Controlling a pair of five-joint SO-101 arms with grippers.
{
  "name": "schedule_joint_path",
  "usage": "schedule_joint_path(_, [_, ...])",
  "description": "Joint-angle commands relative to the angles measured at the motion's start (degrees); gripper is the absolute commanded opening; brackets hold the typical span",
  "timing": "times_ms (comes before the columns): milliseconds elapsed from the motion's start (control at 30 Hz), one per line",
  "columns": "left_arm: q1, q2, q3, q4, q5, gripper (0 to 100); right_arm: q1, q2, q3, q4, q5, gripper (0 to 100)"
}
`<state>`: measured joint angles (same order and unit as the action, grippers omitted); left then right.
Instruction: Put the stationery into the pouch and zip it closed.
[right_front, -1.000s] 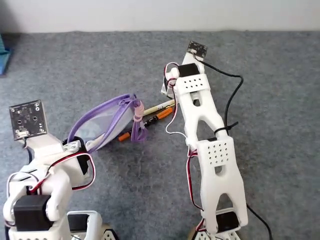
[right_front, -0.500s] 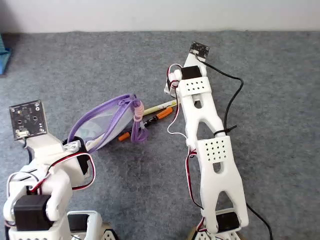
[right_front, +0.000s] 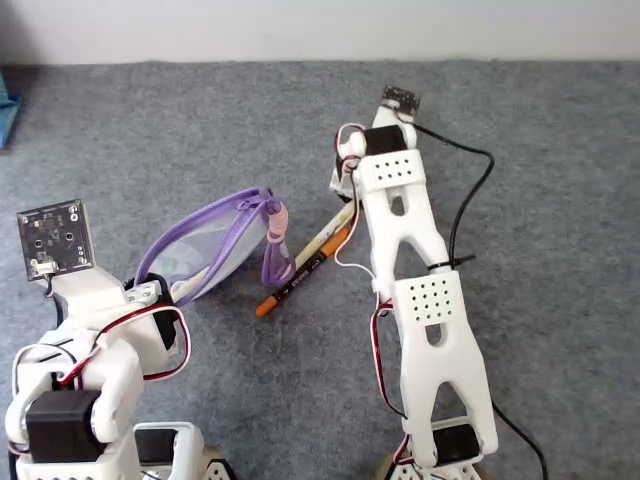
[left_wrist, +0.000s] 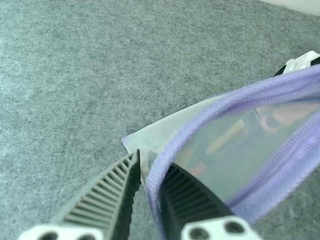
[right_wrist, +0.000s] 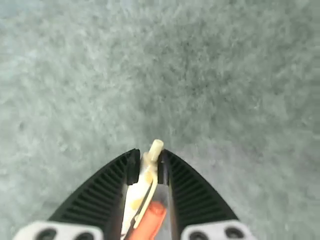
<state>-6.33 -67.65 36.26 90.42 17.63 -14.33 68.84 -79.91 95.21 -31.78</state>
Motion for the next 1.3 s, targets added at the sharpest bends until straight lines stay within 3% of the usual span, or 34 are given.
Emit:
schedule_joint_path(0, [-0.62,0.44,0.84,-0.97,0.53,1,0.48,-0.92,-7.56,5.32,4.31,0.8])
schedule_joint_path(233, [-0.62,0.44,0.84,-0.97,0.53,1,4.18,-2.51,-16.44,7.78,12.31,0.8])
schedule_joint_path(600, [-0.62,0.44,0.84,-0.18,0.53,1,5.05,-27.91,-2.37,7.87,16.88,0.8])
schedule_joint_path(1000, [-0.62,0.44,0.84,-0.18,0.53,1,-4.44,-74.77,35.25,7.6,20.84,0.8])
schedule_joint_path(1267, [-0.26,0.7,0.84,-0.53,0.53,1,-13.41,-92.35,40.44,7.43,23.21,0.8])
